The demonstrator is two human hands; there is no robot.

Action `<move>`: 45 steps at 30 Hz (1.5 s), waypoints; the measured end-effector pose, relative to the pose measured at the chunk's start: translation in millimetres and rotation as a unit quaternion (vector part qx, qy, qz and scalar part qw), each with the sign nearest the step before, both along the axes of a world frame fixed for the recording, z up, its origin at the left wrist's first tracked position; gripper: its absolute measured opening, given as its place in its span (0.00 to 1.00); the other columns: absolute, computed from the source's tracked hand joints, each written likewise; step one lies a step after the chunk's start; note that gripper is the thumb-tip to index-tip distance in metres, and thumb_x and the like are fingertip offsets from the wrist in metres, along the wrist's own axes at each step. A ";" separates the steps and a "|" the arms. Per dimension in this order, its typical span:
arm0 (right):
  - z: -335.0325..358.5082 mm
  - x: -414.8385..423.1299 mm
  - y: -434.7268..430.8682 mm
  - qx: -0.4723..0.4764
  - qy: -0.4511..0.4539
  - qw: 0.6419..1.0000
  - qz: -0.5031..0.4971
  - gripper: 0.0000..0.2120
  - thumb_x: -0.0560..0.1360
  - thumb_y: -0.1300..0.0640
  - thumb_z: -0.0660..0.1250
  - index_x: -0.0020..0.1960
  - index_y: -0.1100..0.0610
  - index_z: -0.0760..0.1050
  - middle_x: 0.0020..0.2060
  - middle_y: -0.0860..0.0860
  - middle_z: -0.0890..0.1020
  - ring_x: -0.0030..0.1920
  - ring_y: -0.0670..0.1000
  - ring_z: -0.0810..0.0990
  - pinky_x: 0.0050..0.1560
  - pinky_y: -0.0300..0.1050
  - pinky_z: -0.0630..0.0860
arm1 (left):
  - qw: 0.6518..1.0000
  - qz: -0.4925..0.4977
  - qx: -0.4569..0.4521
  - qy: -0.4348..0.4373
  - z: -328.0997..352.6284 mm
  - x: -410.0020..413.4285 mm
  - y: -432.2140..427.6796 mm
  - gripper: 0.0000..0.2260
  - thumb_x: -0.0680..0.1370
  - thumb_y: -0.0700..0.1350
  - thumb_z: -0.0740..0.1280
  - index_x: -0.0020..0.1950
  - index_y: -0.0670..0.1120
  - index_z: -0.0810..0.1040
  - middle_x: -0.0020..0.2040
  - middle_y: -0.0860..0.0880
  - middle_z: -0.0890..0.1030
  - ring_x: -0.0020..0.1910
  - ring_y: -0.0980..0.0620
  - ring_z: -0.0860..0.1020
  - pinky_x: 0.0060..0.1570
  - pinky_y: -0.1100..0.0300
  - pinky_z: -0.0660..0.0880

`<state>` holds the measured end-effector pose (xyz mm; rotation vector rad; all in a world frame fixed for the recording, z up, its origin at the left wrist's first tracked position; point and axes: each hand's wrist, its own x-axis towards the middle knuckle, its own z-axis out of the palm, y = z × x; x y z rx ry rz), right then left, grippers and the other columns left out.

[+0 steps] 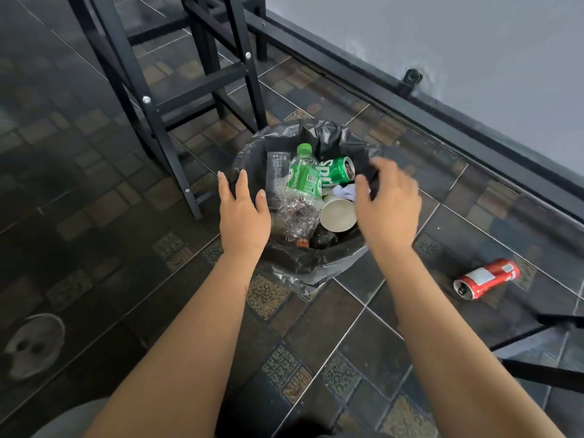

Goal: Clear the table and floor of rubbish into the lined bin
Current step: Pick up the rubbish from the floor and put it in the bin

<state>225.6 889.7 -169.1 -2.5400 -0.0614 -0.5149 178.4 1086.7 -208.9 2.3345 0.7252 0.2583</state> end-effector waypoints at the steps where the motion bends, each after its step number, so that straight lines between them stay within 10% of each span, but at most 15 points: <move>1: -2.7 8.2 -8.2 0.018 0.029 0.999 -0.032 0.22 0.79 0.48 0.63 0.70 0.54 0.69 0.65 0.54 0.76 0.66 0.58 0.71 0.62 0.54 0.69 | 1.000 0.003 -0.003 -0.001 0.1 0.0 -0.4 0.24 0.82 0.54 0.56 0.78 0.51 0.58 0.80 0.46 0.47 0.74 0.43 0.62 0.59 0.49 0.71; 6: -30.0 26.2 -23.6 0.218 0.294 0.929 -0.059 0.30 0.81 0.48 0.58 0.80 0.50 0.50 0.75 0.52 0.65 0.72 0.57 0.66 0.64 0.48 0.65 | 1.000 -0.006 -0.003 -0.007 0.0 2.3 0.9 0.25 0.82 0.54 0.57 0.78 0.49 0.58 0.79 0.43 0.50 0.72 0.41 0.64 0.62 0.47 0.70; 16: -45.5 5.4 -6.0 0.296 0.271 0.915 -0.037 0.30 0.83 0.49 0.55 0.80 0.48 0.44 0.77 0.47 0.60 0.62 0.53 0.73 0.47 0.41 0.66 | 0.979 -0.058 0.188 0.049 2.4 8.6 19.6 0.25 0.82 0.53 0.56 0.76 0.44 0.61 0.78 0.38 0.53 0.77 0.40 0.52 0.74 0.45 0.52; 34: -62.1 -162.5 -152.6 0.037 0.253 0.960 -0.114 0.30 0.82 0.43 0.54 0.79 0.52 0.49 0.74 0.54 0.67 0.71 0.58 0.68 0.65 0.53 0.67 | 0.906 -0.378 0.188 -0.024 5.7 -46.4 -177.4 0.26 0.83 0.54 0.51 0.77 0.41 0.59 0.78 0.41 0.58 0.77 0.44 0.55 0.75 0.48 0.49; 45: -134.6 -313.6 -206.0 -0.148 0.477 0.866 0.030 0.53 0.66 0.27 0.65 0.79 0.45 0.42 0.79 0.46 0.52 0.77 0.51 0.57 0.72 0.53 0.58 | 0.867 -0.462 0.169 0.082 -72.4 -102.3 -246.6 0.28 0.83 0.56 0.48 0.79 0.43 0.53 0.79 0.43 0.54 0.78 0.46 0.51 0.75 0.51 0.46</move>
